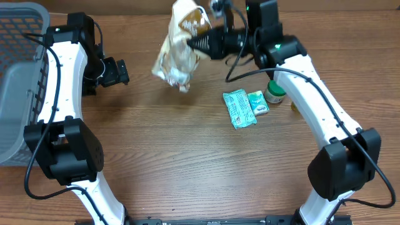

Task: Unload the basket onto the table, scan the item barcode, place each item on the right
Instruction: 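Carry the Pantree bag up to the white scanner with the right gripper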

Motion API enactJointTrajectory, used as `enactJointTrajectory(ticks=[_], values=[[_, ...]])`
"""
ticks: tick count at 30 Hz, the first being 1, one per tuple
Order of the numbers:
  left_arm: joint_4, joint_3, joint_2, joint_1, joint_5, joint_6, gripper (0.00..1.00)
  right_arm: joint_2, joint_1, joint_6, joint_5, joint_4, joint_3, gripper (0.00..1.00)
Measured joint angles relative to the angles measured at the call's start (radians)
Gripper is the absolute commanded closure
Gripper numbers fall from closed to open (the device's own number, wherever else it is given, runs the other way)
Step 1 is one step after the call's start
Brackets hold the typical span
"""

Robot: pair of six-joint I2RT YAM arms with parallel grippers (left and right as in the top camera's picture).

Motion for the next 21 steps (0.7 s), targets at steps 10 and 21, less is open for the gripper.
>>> enactJointTrajectory(ticks=[10, 21], values=[[0.0, 0.0, 0.0, 0.0, 0.0, 0.0, 0.0, 0.0, 0.031, -0.25, 0.327, 0.114, 0.151, 0.96], [0.001, 0.0, 0.0, 0.0, 0.0, 0.0, 0.0, 0.003, 0.156, -0.681, 0.694, 0.293, 0.15, 0.96]])
